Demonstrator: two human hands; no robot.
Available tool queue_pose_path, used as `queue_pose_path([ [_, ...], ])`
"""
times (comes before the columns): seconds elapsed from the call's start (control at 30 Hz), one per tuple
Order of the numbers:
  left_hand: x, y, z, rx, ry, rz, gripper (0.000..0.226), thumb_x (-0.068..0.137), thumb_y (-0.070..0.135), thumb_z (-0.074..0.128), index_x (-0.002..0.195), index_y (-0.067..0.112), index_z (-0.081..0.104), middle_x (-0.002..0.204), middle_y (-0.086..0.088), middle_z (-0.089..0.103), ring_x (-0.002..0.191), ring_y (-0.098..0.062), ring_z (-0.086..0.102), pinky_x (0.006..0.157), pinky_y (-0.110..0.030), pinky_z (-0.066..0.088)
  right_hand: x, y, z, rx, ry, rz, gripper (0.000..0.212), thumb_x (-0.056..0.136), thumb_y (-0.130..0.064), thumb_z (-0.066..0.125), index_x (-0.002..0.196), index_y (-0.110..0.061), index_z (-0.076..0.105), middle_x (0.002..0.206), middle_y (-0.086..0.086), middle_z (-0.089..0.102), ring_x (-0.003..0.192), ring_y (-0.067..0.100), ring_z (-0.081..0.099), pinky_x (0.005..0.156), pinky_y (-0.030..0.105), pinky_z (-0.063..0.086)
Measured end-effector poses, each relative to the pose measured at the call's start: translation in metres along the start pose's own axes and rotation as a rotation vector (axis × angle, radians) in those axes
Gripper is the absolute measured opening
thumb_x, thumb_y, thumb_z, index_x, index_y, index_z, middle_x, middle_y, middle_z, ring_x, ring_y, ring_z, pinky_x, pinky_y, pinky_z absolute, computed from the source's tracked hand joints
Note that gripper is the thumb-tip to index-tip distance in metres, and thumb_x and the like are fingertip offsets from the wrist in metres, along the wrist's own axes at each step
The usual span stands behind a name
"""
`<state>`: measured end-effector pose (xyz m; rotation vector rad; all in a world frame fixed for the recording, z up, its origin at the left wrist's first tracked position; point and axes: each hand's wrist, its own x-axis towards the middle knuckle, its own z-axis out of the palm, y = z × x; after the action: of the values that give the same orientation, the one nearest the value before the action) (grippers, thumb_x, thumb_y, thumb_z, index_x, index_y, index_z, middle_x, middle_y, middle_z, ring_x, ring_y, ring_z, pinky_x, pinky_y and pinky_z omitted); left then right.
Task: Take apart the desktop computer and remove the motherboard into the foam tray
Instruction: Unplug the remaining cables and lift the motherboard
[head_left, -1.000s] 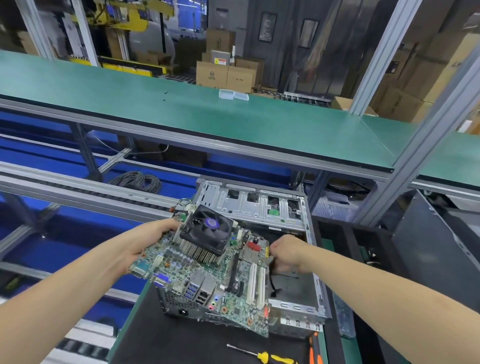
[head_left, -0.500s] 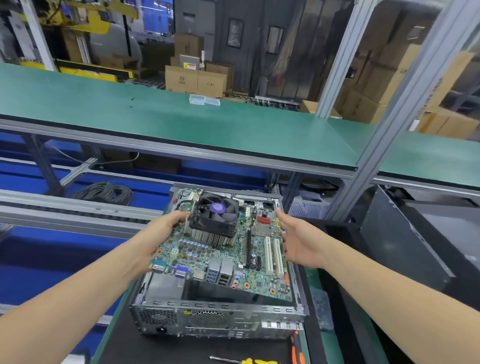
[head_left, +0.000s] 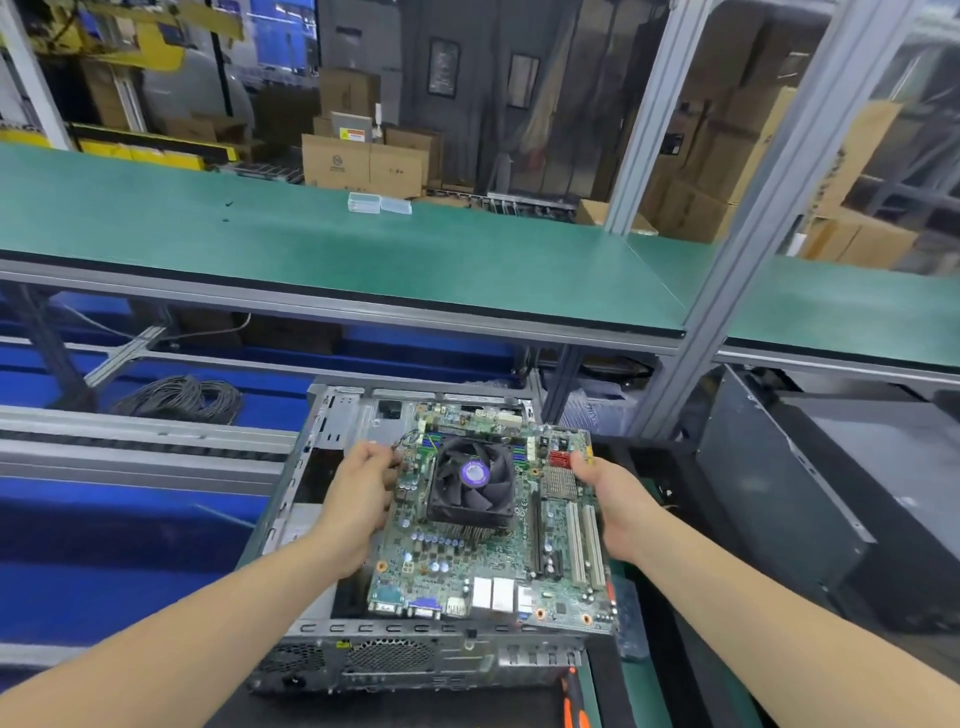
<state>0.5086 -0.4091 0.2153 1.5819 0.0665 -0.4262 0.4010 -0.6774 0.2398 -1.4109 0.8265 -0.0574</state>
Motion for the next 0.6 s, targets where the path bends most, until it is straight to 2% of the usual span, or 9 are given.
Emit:
queue_pose_path([
  [0.07,0.002,0.005,-0.005,-0.118,-0.021,-0.064,0.027,0.104,0.031,0.044,0.106,0.011,0.061,0.087,-0.008,0.059,0.055,-0.015,0.048,0.047,-0.028,0.034,0.001,0.000,0.000,-0.037,0.004,-0.015,0.068,0.104,-0.046,0.058,0.162,-0.022,0.031,0.172,0.006,0.019,0.158,0.033,0.016,0.125,0.057,0.013],
  [0.17,0.009,0.016,-0.017,-0.089,-0.011,-0.116,0.028,0.103,0.031,0.044,0.114,0.012,0.061,0.103,-0.014,0.070,0.082,-0.031,0.068,0.068,-0.040,0.055,0.003,0.003,0.003,-0.077,-0.005,-0.019,0.057,0.106,-0.045,0.057,0.156,-0.023,0.042,0.169,0.006,0.028,0.156,0.033,0.022,0.124,0.058,0.016],
  [0.27,0.016,0.026,-0.027,-0.062,-0.095,-0.229,0.037,0.109,0.041,0.038,0.113,0.011,0.060,0.105,-0.020,0.066,0.085,-0.039,0.070,0.070,-0.045,0.058,0.005,0.010,0.005,-0.125,-0.015,-0.002,0.055,0.106,-0.045,0.056,0.155,-0.022,0.045,0.169,0.005,0.031,0.155,0.033,0.023,0.123,0.058,0.017],
  [0.33,0.023,0.028,-0.031,-0.025,-0.143,-0.273,0.046,0.110,0.043,0.034,0.114,0.007,0.063,0.101,-0.020,0.065,0.084,-0.038,0.068,0.079,-0.049,0.058,0.004,0.013,0.002,-0.151,-0.012,0.006,0.059,0.105,-0.046,0.057,0.157,-0.022,0.042,0.169,0.004,0.029,0.156,0.033,0.023,0.123,0.058,0.017],
  [0.37,0.026,0.028,-0.031,-0.012,-0.162,-0.277,0.046,0.110,0.040,0.034,0.116,0.005,0.064,0.101,-0.021,0.066,0.083,-0.037,0.067,0.082,-0.049,0.058,0.004,0.014,-0.001,-0.161,-0.005,0.007,0.060,0.105,-0.047,0.057,0.157,-0.023,0.042,0.169,0.004,0.029,0.156,0.032,0.022,0.123,0.057,0.017],
  [0.43,0.031,0.028,-0.027,0.001,-0.200,-0.271,0.037,0.108,0.031,0.041,0.118,0.003,0.065,0.108,-0.023,0.069,0.083,-0.037,0.068,0.077,-0.046,0.058,0.003,0.015,-0.010,-0.165,0.007,0.010,0.057,0.105,-0.046,0.058,0.156,-0.024,0.044,0.169,0.003,0.029,0.156,0.031,0.022,0.124,0.055,0.016],
  [0.5,0.033,0.027,-0.020,0.024,-0.249,-0.249,0.025,0.105,0.021,0.050,0.116,0.006,0.066,0.100,-0.018,0.075,0.077,-0.034,0.074,0.072,-0.044,0.063,0.002,0.013,-0.022,-0.148,0.017,0.018,0.051,0.105,-0.043,0.059,0.151,-0.024,0.051,0.168,0.004,0.031,0.156,0.029,0.022,0.123,0.054,0.015],
  [0.53,0.036,0.024,-0.015,0.072,-0.283,-0.225,0.022,0.105,0.016,0.049,0.117,0.009,0.067,0.095,-0.014,0.076,0.078,-0.032,0.075,0.077,-0.045,0.064,0.002,0.011,-0.029,-0.136,0.023,0.022,0.048,0.105,-0.043,0.059,0.149,-0.024,0.054,0.168,0.004,0.031,0.157,0.028,0.021,0.123,0.053,0.015],
  [0.6,0.039,0.015,-0.006,0.278,-0.373,-0.145,0.036,0.105,0.006,0.040,0.123,0.024,0.066,0.115,-0.008,0.073,0.099,-0.031,0.074,0.088,-0.042,0.062,0.002,0.007,-0.044,-0.114,0.054,0.031,0.049,0.104,-0.043,0.060,0.148,-0.023,0.054,0.169,0.005,0.029,0.157,0.028,0.020,0.123,0.052,0.015],
])
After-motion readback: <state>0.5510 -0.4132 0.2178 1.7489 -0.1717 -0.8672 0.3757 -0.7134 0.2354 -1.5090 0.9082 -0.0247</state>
